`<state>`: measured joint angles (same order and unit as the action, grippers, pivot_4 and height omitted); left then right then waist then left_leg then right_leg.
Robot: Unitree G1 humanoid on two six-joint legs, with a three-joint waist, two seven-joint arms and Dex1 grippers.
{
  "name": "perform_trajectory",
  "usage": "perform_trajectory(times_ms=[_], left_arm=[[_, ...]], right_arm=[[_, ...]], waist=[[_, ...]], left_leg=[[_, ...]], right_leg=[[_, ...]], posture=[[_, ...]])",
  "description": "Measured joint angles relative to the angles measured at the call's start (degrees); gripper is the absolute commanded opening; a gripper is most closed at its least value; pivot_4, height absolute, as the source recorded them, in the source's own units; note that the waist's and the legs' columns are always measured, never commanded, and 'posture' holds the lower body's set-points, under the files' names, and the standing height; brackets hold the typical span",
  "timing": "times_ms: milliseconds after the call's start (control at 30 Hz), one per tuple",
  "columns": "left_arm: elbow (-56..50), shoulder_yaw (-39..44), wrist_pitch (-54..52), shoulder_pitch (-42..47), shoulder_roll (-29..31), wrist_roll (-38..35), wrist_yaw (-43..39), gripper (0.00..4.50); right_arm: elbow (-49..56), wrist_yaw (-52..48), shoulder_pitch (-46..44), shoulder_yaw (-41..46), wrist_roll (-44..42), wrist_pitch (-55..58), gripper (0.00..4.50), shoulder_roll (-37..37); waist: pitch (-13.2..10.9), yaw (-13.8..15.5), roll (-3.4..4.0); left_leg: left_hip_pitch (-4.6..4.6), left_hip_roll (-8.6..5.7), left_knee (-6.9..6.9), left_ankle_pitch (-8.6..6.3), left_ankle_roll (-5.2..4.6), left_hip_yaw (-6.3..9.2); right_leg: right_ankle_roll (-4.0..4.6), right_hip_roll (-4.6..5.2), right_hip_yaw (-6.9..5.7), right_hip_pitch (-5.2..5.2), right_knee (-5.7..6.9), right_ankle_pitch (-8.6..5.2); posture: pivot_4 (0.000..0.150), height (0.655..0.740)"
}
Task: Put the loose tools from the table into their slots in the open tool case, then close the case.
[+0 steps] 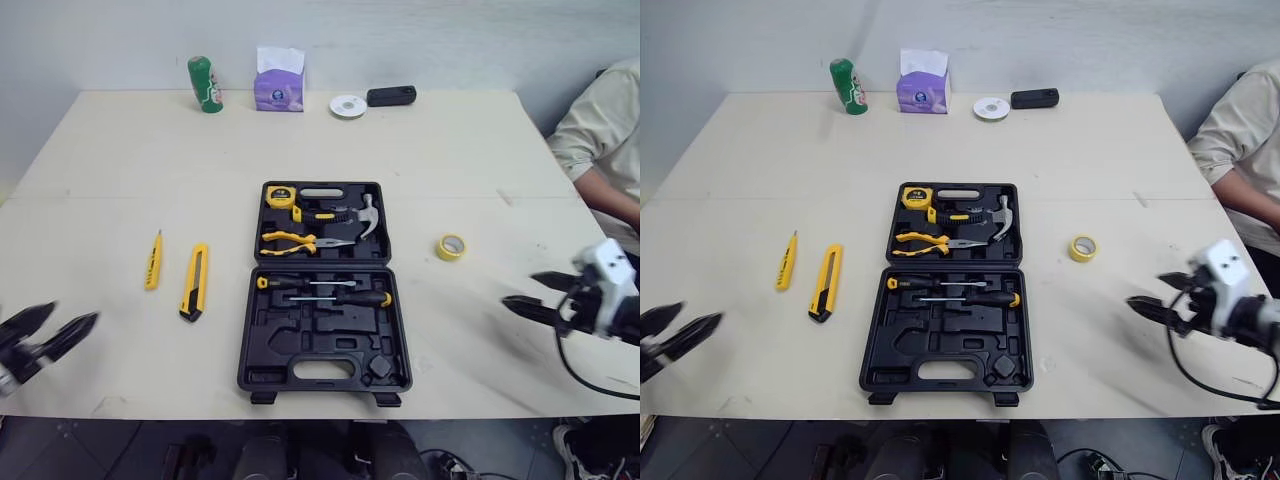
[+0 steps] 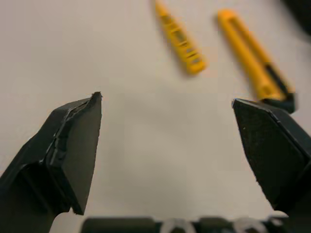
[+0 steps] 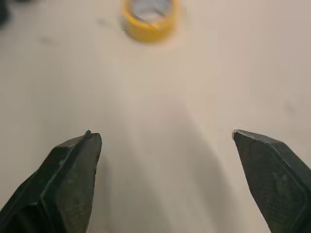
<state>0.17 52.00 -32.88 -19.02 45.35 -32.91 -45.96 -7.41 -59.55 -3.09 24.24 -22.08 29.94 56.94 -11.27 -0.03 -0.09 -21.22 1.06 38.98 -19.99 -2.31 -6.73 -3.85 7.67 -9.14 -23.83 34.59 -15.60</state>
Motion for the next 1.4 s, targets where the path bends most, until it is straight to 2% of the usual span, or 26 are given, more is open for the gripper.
perform_trajectory(times_ms=[167,367,600,733,900,1033,1233,1300,1400], left_arm=[[9.4,4.1,3.7,-2.4,3.1,2.0,-1.3,4.5],[8.9,3.5,3.8,-2.5,3.0,2.4,-1.1,4.5],[-1.7,-2.9,-3.3,2.9,0.8,0.8,4.3,4.5],[-7.6,-4.5,-9.2,7.8,-0.7,-1.9,10.1,4.5],[-13.1,-8.0,-16.3,12.9,-2.6,-3.5,17.5,4.5],[-13.0,-13.6,-22.8,20.1,-5.5,-3.5,25.4,4.5],[-10.2,-20.4,-25.8,28.4,-8.9,-0.5,32.5,4.5],[-8.4,-21.9,-26.4,32.2,-11.6,0.8,35.7,4.5],[-7.8,-23.3,-28.2,35.2,-12.5,2.2,38.9,4.5]], right_arm=[[-9.6,-0.5,2.3,3.4,3.1,-6.7,4.45,4.5],[-10.8,-0.9,3.2,3.7,3.7,-8.9,4.45,5.5],[3.1,-0.9,0.1,2.1,0.0,-5.7,4.45,3.4],[9.6,-1.0,-6.2,-2.1,-2.5,-3.8,4.45,2.2],[18.0,-1.7,-14.5,-6.5,-9.7,2.4,4.45,0.8],[27.4,-2.1,-24.0,-13.9,-19.2,9.8,4.45,-3.4],[31.4,-2.1,-31.6,-20.6,-24.0,13.0,4.45,-8.6],[31.7,-2.4,-33.2,-22.8,-23.9,12.8,4.45,-10.1],[31.8,-2.4,-35.1,-24.2,-24.0,12.7,4.45,-12.1]], waist=[[-0.1,0.0,0.15],[-0.1,-0.1,0.22],[-0.1,-0.1,0.27],[-0.1,-0.2,0.28],[-0.1,0.0,0.26],[-0.1,0.2,0.15],[-0.1,0.6,0.02],[-0.1,0.8,-0.02],[-0.1,1.0,-0.03]], left_leg=[[-0.04,0.01,-0.02,-0.1,-0.07,-0.02],[-0.06,0.03,-0.14,0.03,0.26,-0.09],[-0.03,0.03,-0.15,0.07,0.31,-0.13],[-0.04,0.02,-0.15,0.15,0.4,-0.16],[-0.05,0.0,-0.15,0.21,0.34,-0.16],[-0.07,-0.02,-0.06,0.35,0.1,-0.16],[-0.11,-0.06,-0.03,0.37,0.05,-0.15],[-0.12,-0.07,0.03,0.4,0.0,-0.15],[-0.1,-0.08,0.06,0.42,-0.03,-0.16]], right_leg=[[0.04,0.09,0.04,-0.11,0.0,-0.01],[0.09,0.09,0.06,-0.2,0.03,-0.04],[0.08,0.09,0.12,-0.21,0.17,-0.04],[0.07,0.09,0.14,-0.21,0.21,-0.02],[0.06,0.05,0.11,-0.21,0.24,-0.02],[0.03,0.04,0.11,-0.2,0.28,0.0],[-0.02,0.03,0.08,-0.19,0.48,0.03],[-0.04,0.0,0.08,-0.16,0.48,0.04],[-0.06,-0.01,0.07,-0.13,0.52,0.05]], posture=[[0.15,0.7278],[0.15,0.7278],[0.15,0.7278],[0.15,0.7278],[0.15,0.7278],[0.15,0.7278],[0.15,0.7278],[0.15,0.7278],[0.15,0.7278]])
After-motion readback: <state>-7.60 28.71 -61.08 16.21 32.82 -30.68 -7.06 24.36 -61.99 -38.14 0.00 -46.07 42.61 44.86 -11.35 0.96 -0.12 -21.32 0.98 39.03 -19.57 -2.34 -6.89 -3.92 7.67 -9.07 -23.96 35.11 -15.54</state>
